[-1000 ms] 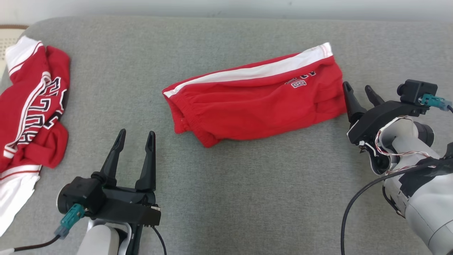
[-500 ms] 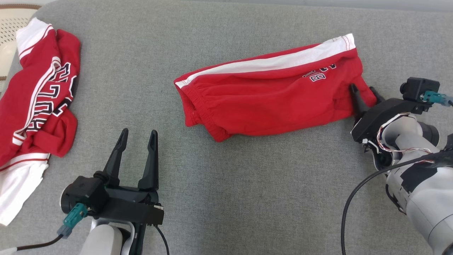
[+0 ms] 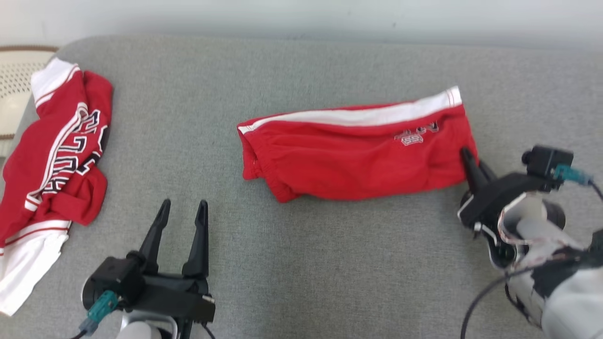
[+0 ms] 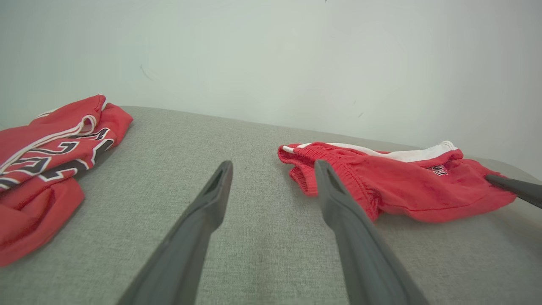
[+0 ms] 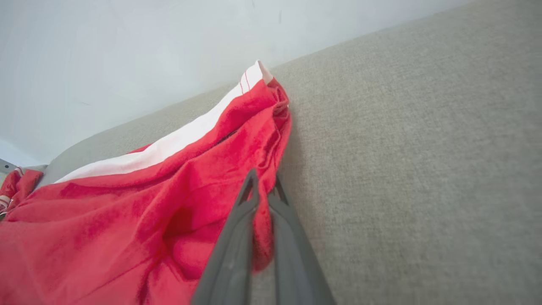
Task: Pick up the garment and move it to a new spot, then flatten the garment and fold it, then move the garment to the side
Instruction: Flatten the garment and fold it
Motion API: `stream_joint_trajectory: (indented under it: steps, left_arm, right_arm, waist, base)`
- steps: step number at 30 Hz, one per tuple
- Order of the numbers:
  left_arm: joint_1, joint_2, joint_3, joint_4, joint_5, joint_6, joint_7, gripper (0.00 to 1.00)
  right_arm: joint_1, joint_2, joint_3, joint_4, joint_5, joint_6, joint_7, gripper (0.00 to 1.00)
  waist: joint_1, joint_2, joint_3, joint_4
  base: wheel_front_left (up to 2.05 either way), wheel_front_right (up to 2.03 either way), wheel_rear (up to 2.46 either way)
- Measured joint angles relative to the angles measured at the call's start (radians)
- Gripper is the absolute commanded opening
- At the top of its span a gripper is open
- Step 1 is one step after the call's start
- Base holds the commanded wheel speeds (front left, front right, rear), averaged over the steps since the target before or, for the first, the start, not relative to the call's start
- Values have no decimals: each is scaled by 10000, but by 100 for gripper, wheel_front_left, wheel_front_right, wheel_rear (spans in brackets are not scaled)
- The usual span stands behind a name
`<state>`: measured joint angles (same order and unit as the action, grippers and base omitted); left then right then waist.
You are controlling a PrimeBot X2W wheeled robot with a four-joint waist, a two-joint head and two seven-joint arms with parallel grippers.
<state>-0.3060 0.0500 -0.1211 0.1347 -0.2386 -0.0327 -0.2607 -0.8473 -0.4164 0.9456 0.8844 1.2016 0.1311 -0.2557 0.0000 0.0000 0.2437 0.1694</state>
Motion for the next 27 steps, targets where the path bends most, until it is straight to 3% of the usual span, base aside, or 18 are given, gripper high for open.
stream_joint_trajectory:
  steps: [12,25,26,27]
  left_arm:
    - [996,0,276,-38,-59,-17,0,100]
    - [1503,0,405,-359,-58,8,0,100]
    - [1545,0,407,-382,-58,8,0,100]
    - [1581,-2,407,-397,-54,15,0,100]
  right_arm:
    - [2856,-717,-633,-2376,-100,0,-86,0]
    - [4705,-698,-1603,-2846,-629,0,8,0]
    - [4723,-679,-1685,-2788,-727,0,4,30]
    - [4722,-660,-1774,-2765,-796,0,2,75]
  waist:
    - [-2,0,-1054,-496]
    - [-2,-1,-1566,-897]
    - [-1,0,-1579,-912]
    - [-1,0,-1585,-925]
  base:
    - [0,0,0]
    - [0,0,0]
    - [0,0,0]
    - [0,0,0]
